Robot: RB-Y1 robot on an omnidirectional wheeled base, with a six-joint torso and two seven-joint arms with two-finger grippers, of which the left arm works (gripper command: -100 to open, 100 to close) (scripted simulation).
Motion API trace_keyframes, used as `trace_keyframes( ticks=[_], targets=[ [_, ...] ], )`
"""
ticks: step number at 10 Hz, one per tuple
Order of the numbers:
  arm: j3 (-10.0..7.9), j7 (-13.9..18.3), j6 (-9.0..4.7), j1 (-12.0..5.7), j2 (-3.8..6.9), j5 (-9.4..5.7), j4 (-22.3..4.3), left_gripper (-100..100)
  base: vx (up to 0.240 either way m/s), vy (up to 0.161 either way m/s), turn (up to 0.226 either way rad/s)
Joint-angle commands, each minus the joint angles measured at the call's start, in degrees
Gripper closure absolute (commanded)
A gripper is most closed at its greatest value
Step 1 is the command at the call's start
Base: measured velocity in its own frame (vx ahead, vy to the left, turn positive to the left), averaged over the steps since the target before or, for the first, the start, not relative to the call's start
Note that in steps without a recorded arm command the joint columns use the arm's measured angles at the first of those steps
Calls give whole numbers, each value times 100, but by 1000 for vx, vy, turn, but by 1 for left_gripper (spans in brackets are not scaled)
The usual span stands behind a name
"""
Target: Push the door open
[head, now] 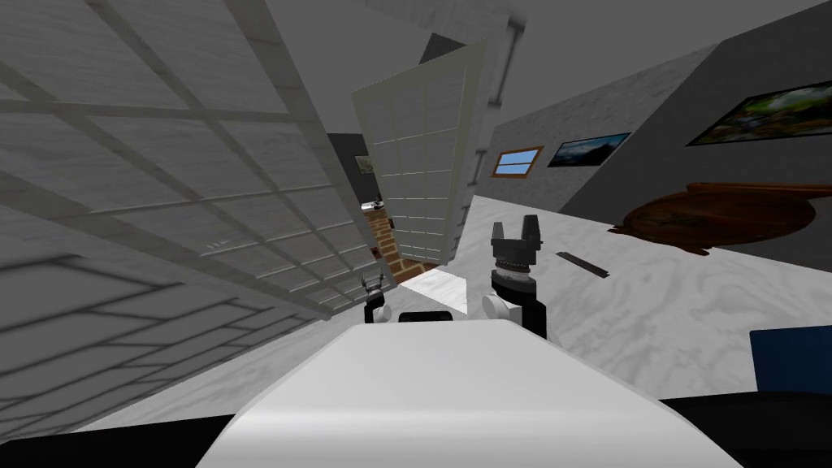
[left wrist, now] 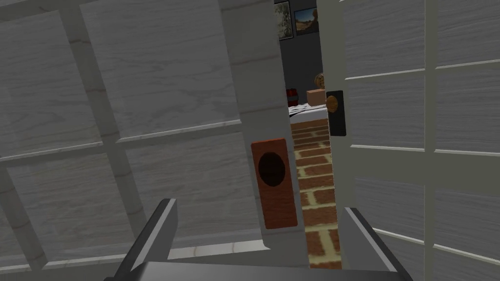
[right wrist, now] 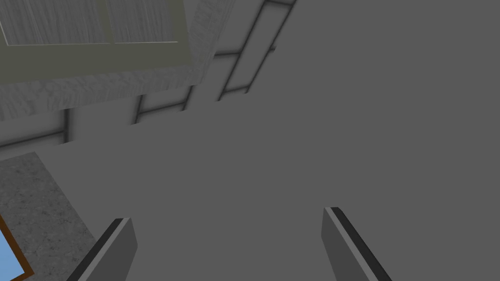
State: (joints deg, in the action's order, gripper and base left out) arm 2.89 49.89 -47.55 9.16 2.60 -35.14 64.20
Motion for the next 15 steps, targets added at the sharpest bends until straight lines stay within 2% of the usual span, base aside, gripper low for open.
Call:
trace_keyframes(
  ticks=[1, 6, 10, 11, 12, 13, 15],
  targets=[
    [5, 140, -84, -66, -28, -79, -193, -100, 37, 91, -102],
    [31, 580, -336, -262, -185, -359, -803, -100, 50, 101, -146],
    [55, 982, -567, -442, -384, -614, -1362, -100, 55, 115, -150],
    [58, 1019, -589, -458, -407, -638, -1414, -100, 36, 116, -88],
    [54, 952, -537, -417, -396, -618, -1301, -100, 13, 48, -16],
    [38, 982, -538, -428, -211, -635, -1327, -100, 84, 56, -21],
    [22, 1002, -537, -437, -111, -647, -1346, -100, 165, 71, -19]
  ],
)
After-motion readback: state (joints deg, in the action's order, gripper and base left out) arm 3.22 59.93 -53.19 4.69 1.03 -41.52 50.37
